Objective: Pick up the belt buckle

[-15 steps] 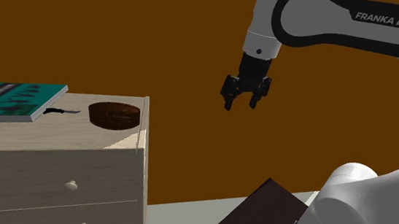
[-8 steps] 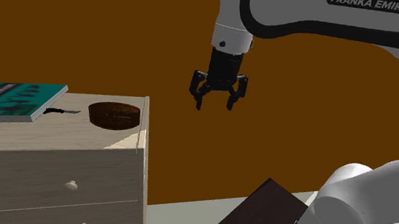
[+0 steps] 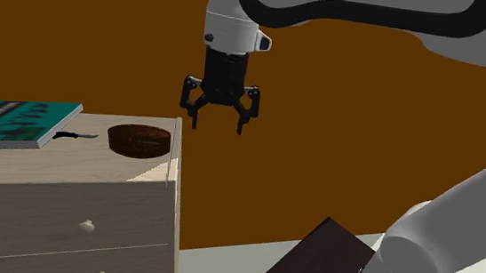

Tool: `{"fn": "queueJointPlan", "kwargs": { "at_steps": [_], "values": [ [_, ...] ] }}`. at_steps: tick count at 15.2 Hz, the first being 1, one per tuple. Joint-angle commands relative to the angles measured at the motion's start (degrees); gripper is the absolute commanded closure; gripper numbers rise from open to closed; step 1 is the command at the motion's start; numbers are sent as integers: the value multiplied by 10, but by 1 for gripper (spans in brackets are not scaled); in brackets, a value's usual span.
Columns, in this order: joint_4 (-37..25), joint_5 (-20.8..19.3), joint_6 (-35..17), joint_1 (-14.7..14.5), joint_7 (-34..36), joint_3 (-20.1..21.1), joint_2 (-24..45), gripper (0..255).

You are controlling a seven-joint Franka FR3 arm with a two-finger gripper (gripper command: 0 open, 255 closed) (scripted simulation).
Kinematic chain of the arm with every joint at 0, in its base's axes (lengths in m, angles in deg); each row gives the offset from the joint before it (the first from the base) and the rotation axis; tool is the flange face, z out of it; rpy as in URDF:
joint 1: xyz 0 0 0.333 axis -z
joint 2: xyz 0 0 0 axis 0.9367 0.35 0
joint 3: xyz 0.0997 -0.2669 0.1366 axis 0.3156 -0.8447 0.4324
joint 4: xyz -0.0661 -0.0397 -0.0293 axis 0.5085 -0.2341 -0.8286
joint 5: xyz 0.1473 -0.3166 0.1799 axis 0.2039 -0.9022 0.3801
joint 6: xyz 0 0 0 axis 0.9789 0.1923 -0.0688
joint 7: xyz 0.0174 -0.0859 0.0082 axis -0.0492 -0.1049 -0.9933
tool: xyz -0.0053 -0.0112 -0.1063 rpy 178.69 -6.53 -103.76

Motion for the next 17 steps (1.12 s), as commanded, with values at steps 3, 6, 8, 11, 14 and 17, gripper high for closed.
{"fn": "queueJointPlan", "kwargs": {
  "at_steps": [3,6,8,11,14,17],
  "values": [
    [-108,-60,8,11,127,69,118,0],
    [-205,-134,29,-13,230,109,224,0],
    [-275,-186,51,-49,288,118,294,0],
    [-238,-175,23,-43,283,112,280,0],
    [-205,-167,-4,-36,279,110,270,0],
    [-188,-164,-18,-33,277,110,266,0]
  ]
}}
